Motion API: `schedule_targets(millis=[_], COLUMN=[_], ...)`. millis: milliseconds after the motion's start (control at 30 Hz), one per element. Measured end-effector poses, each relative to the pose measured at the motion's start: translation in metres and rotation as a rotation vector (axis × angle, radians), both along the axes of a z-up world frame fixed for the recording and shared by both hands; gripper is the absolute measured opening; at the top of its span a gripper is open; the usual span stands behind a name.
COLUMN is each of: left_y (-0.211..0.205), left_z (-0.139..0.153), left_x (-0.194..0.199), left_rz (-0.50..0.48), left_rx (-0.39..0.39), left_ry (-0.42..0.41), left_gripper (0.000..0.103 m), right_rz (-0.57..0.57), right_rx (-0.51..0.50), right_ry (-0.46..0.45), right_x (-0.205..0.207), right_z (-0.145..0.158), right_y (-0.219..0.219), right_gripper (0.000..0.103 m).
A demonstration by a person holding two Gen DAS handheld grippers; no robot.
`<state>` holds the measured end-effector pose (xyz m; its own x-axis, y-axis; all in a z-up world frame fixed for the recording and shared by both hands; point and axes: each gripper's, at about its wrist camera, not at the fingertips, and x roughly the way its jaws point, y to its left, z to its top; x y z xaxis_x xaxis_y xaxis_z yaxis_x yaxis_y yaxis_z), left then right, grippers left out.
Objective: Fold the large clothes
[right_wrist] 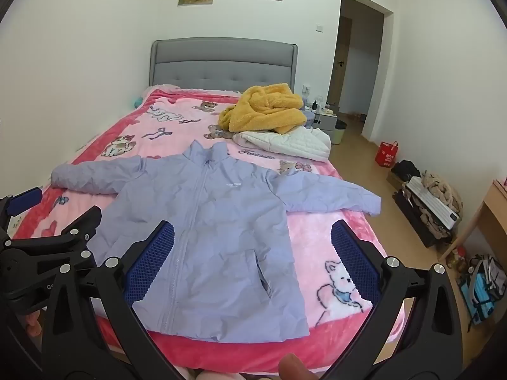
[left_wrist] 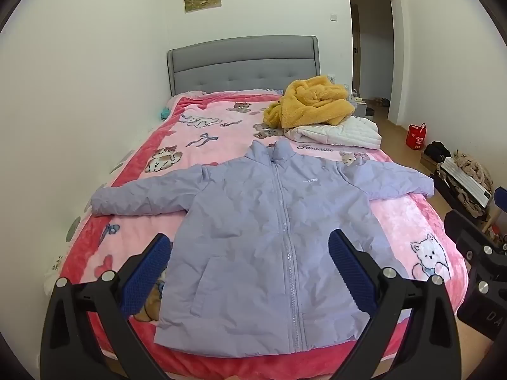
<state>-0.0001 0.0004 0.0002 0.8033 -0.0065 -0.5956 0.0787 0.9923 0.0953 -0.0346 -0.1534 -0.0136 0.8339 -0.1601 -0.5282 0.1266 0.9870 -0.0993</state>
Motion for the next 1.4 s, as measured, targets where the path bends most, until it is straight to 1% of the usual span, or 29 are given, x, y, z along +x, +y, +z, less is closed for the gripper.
schedule_targets(millis=[233, 400, 533, 733, 867, 1400], left_y=[0.002, 0.0006, 0.0022, 0.0079, 0.0059, 0.005], left_z=[0.0011, 0.001, 0.006, 0.009, 0.0058, 0.0023], left_x=[-0.0016, -0.0015, 0.0003, 0.0021, 0.0016, 0.0013], left_rz=[-0.002, -0.005, -0.005, -0.003, 0.001, 0.002], left_rx=[-0.003, 0.005, 0.013, -0.018, -0.004, -0.001], left_ry=[-0.006, -0.002, 0.0, 0.003, 0.006, 0.011], left_gripper=[0.098, 0.098, 0.098, 0.098, 0.098, 0.098], right_rz=[-0.001, 0.005, 0.005, 0.006, 0.012, 0.015], right_rx=[0.008, -0.01, -0.01, -0.009, -0.009, -0.01], right_ry=[0.0, -0.001, -0.005, -0.004, -0.002, 0.001], right_x=[-0.0002, -0.0019, -0.0007, -0.0008, -0.0004, -0.0014], right_z=[-0.0013, -0.0003, 0.0037, 0.0045, 0.0055, 0.0055], right_y=[-0.0012, 0.0006, 0.0011, 0.0012, 0.0032, 0.0061], right_gripper=[0.095, 0.095, 0.095, 0.095, 0.095, 0.095])
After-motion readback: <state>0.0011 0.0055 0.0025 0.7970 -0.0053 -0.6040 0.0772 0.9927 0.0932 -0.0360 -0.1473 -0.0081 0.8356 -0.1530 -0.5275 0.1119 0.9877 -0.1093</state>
